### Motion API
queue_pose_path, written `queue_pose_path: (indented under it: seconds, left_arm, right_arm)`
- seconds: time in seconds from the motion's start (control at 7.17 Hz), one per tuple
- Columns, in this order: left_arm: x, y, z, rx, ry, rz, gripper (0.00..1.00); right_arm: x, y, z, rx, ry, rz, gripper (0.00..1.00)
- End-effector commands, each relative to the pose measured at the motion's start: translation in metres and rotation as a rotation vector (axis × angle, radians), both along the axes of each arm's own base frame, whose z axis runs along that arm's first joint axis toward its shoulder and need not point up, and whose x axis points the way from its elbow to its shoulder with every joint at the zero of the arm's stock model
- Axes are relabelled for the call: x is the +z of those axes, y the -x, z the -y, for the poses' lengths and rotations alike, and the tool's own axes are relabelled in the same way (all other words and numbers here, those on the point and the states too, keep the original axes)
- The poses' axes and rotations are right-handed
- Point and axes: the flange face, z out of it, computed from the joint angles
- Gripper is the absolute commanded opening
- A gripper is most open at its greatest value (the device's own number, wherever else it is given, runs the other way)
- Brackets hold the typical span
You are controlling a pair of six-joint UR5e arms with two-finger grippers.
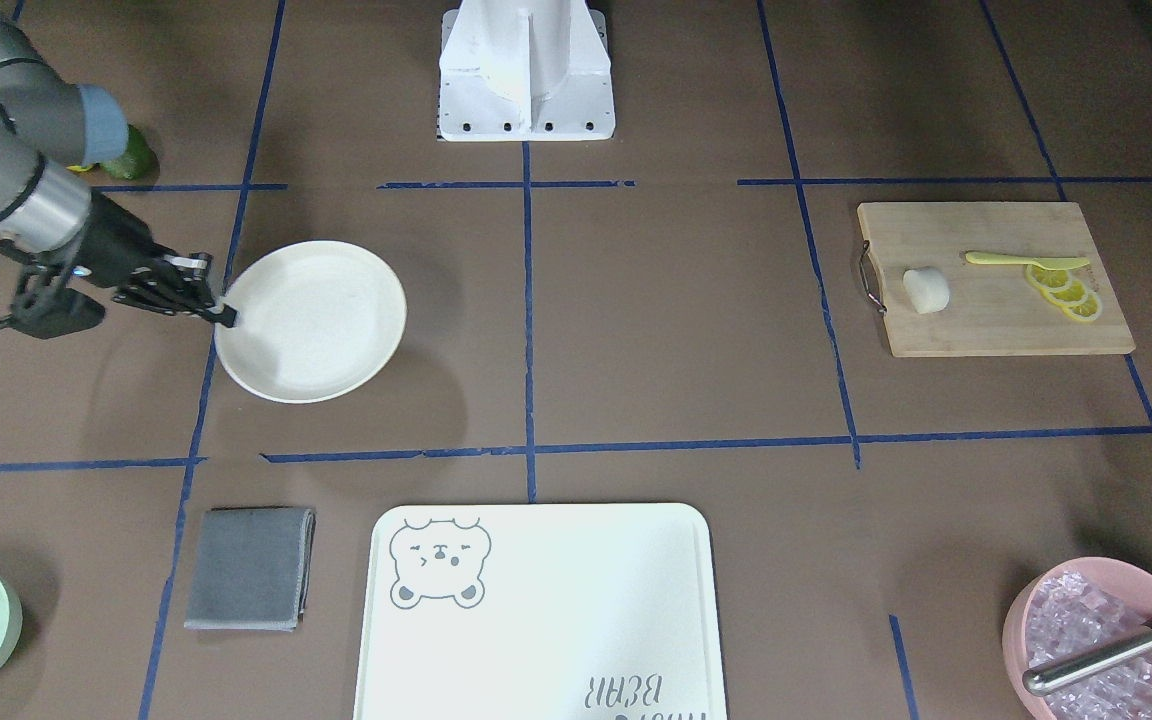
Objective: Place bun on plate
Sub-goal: 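Drag the white plate with the right gripper toward the table center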
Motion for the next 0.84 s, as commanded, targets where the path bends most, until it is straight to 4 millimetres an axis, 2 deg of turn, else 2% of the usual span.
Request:
queue_pose_path:
  seconds: [0.0, 0.14, 0.28, 0.56, 0.7]
  left_arm:
    - [0.0, -0.001, 0.0, 0.0, 0.0, -0.001, 1.0]
    - [0.0, -0.001, 0.0, 0.0, 0.0, -0.001, 1.0]
    - [0.0, 0.0, 0.0, -0.001, 0.0, -0.001, 1.0]
    - [0.0, -0.001, 0.0, 0.0, 0.0, -0.001, 1.0]
    - [0.0, 0.0, 0.0, -0.001, 0.0, -0.001, 1.0]
  right_arm:
    - [-0.066, 0.125, -0.042, 0.064, 0.042, 0.002, 0.0]
    - [-0.078, 0.156, -0.057, 0.071, 0.044, -0.049, 0.0]
    - [-0.078, 0.175, -0.072, 0.068, 0.041, -0.084, 0.0]
    - [-0.068, 0.188, -0.074, 0.071, 0.046, -0.114, 0.01]
    - [-0.07, 0.186, -0.074, 0.072, 0.042, -0.109, 0.1]
